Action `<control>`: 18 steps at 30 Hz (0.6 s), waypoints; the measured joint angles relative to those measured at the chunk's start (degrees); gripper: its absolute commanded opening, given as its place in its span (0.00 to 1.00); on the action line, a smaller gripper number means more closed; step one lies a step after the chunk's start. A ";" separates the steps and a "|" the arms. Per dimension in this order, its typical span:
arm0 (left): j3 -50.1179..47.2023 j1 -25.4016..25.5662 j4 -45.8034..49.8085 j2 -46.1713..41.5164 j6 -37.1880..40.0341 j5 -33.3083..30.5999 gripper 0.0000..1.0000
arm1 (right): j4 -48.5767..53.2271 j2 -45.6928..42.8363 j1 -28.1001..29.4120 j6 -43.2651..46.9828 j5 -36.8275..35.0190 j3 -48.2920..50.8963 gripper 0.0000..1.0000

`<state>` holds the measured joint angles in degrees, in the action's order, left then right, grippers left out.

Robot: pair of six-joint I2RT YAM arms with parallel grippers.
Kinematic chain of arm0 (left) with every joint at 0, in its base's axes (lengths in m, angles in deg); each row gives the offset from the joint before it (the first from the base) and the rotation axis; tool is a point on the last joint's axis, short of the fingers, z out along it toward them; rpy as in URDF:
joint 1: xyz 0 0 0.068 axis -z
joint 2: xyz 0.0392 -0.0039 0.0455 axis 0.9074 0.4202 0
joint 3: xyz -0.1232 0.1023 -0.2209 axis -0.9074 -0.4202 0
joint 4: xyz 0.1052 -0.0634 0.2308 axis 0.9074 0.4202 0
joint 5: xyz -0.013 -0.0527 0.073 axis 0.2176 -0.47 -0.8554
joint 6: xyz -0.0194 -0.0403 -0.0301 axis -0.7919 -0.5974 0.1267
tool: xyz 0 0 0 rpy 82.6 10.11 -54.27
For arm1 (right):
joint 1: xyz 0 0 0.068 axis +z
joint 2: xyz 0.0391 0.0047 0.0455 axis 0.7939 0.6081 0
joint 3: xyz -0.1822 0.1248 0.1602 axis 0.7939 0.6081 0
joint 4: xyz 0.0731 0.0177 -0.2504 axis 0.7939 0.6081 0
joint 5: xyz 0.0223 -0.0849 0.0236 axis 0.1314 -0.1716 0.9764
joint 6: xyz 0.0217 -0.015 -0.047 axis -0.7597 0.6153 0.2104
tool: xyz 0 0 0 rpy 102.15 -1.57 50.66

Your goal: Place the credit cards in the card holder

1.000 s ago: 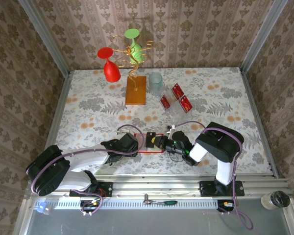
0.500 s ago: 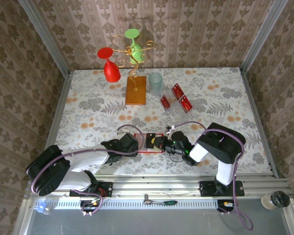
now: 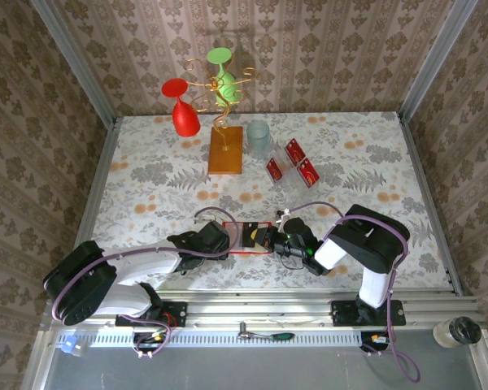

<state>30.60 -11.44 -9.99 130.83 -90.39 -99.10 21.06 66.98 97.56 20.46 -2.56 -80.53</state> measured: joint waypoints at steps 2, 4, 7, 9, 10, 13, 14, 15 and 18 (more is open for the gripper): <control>0.00 0.00 0.00 0.00 0.00 0.00 1.00 | 0.35 -0.22 0.04 -0.15 0.00 0.02 0.00; 0.00 0.00 0.00 0.00 0.00 0.00 1.00 | 0.83 -0.50 0.07 -0.35 0.00 0.07 0.00; 0.00 0.00 -0.17 0.07 -0.04 -0.15 1.00 | 1.68 -1.03 0.15 -0.59 0.00 0.15 0.00; 0.00 0.00 -0.22 0.11 -0.17 -0.15 1.00 | 2.01 -1.18 0.17 -0.61 0.02 0.17 0.00; 0.00 0.00 -0.22 0.11 -0.17 -0.15 1.00 | 2.08 -1.22 0.17 -0.63 0.02 0.17 0.00; 0.00 0.00 -0.22 0.11 -0.20 -0.15 1.00 | 2.21 -1.25 0.24 -0.63 0.02 0.15 0.00; 0.00 0.00 -0.22 0.11 -0.22 -0.15 1.00 | 2.25 -1.27 0.26 -0.66 0.02 0.15 0.00; 0.00 0.00 -0.22 0.11 -0.20 -0.15 1.00 | 2.27 -1.27 0.26 -0.79 0.02 0.15 0.00; 0.00 0.00 -0.22 0.11 -0.22 -0.15 1.00 | 2.45 -1.33 0.26 -0.90 0.02 0.15 0.00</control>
<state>30.60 -11.44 -10.21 130.94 -90.61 -99.26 23.51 65.64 97.83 19.56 -2.54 -80.37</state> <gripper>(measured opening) 0.999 0.063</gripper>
